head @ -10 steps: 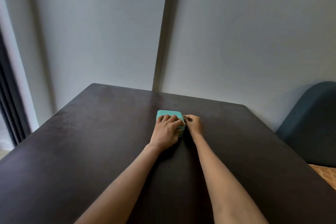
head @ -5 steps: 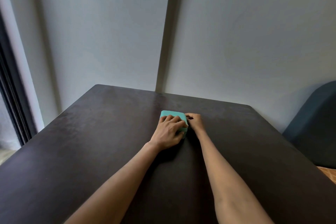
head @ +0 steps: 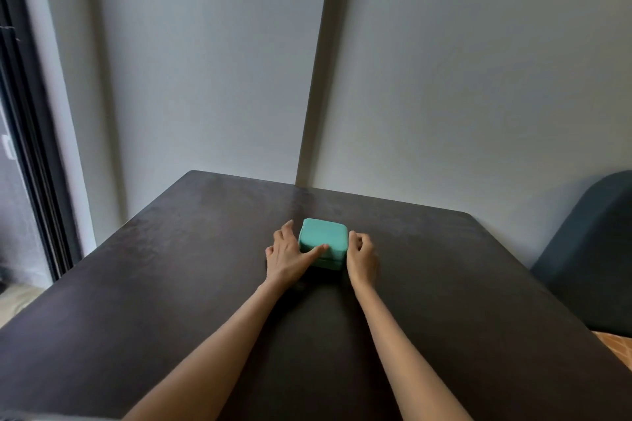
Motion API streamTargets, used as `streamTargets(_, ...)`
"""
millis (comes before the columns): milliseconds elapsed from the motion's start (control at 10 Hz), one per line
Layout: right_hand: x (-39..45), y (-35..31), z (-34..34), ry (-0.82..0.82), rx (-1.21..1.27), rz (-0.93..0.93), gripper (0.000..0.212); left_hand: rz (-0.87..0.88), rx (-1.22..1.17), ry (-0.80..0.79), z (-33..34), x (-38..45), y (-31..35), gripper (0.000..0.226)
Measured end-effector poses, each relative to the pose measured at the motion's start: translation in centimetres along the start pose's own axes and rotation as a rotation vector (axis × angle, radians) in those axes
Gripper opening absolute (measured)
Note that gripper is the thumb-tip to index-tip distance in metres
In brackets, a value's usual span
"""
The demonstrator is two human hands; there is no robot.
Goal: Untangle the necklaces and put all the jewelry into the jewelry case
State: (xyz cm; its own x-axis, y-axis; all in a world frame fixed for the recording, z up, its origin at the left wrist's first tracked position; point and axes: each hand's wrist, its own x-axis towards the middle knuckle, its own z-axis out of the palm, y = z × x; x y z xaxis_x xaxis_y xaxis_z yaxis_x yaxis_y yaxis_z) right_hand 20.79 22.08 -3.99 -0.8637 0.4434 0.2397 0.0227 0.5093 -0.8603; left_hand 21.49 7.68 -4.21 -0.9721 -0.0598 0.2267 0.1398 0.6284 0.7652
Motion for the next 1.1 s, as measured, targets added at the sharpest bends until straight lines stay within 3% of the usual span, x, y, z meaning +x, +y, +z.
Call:
streamTargets(200,0.4,-2.0,2.6,-0.165,0.029,-0.121,0.035,0.081,-0.198,-0.035,-2.0,3.6,-2.3,0.076)
streamTargets(400,6.7,-5.0,9.6,-0.403,0.035,-0.12,0.054,-0.01,-0.278,0.05,-3.7,11.5,-4.7,0.068)
streamTargets(600,12.6,-4.7,14.0,-0.418,-0.067,-0.166,0.055,-0.049,-0.323,0.06,-2.9,18.2,-6.9,0.056)
streamTargets(800,14.9,-4.5,16.7,-0.266,-0.083,-0.304,0.039,0.146,0.023,0.196,-2.0,21.1,-7.0,0.03)
streamTargets(900,14.6,-4.8,16.8,-0.198,-0.113,-0.284,0.03,0.214,0.222,0.13,-1.8,20.4,-7.0,0.035)
streamTargets(1100,12.5,-5.3,13.3,-0.337,-0.147,-0.279,0.04,0.165,0.368,-0.106,-1.9,18.0,-5.9,0.063)
